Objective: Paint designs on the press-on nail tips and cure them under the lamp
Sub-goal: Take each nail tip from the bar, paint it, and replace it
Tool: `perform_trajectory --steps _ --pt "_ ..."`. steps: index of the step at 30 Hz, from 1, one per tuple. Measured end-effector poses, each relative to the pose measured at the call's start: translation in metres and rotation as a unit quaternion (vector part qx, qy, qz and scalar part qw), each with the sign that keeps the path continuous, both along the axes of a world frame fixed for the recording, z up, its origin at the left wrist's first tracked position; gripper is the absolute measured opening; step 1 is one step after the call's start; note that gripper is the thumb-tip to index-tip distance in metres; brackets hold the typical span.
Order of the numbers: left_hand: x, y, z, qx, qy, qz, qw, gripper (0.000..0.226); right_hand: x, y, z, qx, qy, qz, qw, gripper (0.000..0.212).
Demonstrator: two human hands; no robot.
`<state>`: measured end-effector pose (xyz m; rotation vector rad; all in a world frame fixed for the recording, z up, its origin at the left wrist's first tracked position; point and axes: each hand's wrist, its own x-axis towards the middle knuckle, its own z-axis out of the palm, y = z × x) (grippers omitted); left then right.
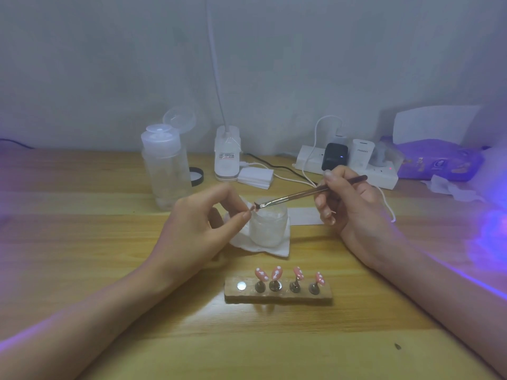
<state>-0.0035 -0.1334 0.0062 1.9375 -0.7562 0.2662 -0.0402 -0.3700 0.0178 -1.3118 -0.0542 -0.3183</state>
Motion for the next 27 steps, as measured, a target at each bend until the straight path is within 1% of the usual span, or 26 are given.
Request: perform_trajectory --steps 3,5,7,9,12,15,17,20,22,24,27 --pt "-0.0003 -0.0002 0.0004 0.003 0.009 0.002 1.000 0.024 0.0005 -0.0012 -0.0003 0.010 0.010 -0.024 1.000 0.025" --pt "0.0001 -0.0007 0.0008 0.002 0.016 0.001 1.000 0.024 0.0000 -0.0016 0.0014 0.021 0.002 -0.013 1.000 0.025" --pt "0.0001 -0.0011 0.0012 -0.001 0.018 0.001 1.000 0.024 -0.0004 0.0000 0.0016 0.013 -0.008 0.004 1.000 0.023" --pt "-0.0002 -0.0015 0.0014 -0.004 0.022 -0.001 1.000 0.025 0.0002 0.0007 -0.0004 -0.002 -0.004 -0.007 1.000 0.023" --pt "-0.0002 -0.0022 0.0014 -0.011 0.031 -0.010 0.999 0.024 0.0022 -0.0016 -0.0015 0.009 0.003 -0.026 1.000 0.025" --pt "0.0001 -0.0024 0.0016 -0.016 0.044 -0.016 0.999 0.024 0.0020 -0.0016 -0.0014 0.002 -0.018 0.000 1.000 0.022" --pt "0.0003 -0.0020 0.0018 -0.014 0.048 -0.017 0.999 0.024 0.0021 -0.0010 -0.0027 -0.008 -0.018 -0.004 1.000 0.022" --pt "0.0004 -0.0017 0.0015 -0.013 0.045 -0.019 0.999 0.021 0.0028 -0.0029 -0.0028 0.005 -0.010 -0.021 1.000 0.023" --pt "0.0005 -0.0020 0.0015 -0.014 0.047 -0.020 0.999 0.020 0.0023 -0.0033 -0.0015 0.012 -0.015 -0.005 1.000 0.022" --pt "0.0006 -0.0021 0.0015 -0.016 0.049 -0.020 0.998 0.022 0.0013 -0.0014 -0.0011 0.004 -0.018 0.010 1.000 0.021" --pt "0.0005 -0.0023 0.0015 -0.019 0.056 -0.021 0.998 0.024 0.0009 -0.0003 -0.0027 -0.013 -0.012 -0.008 1.000 0.022"
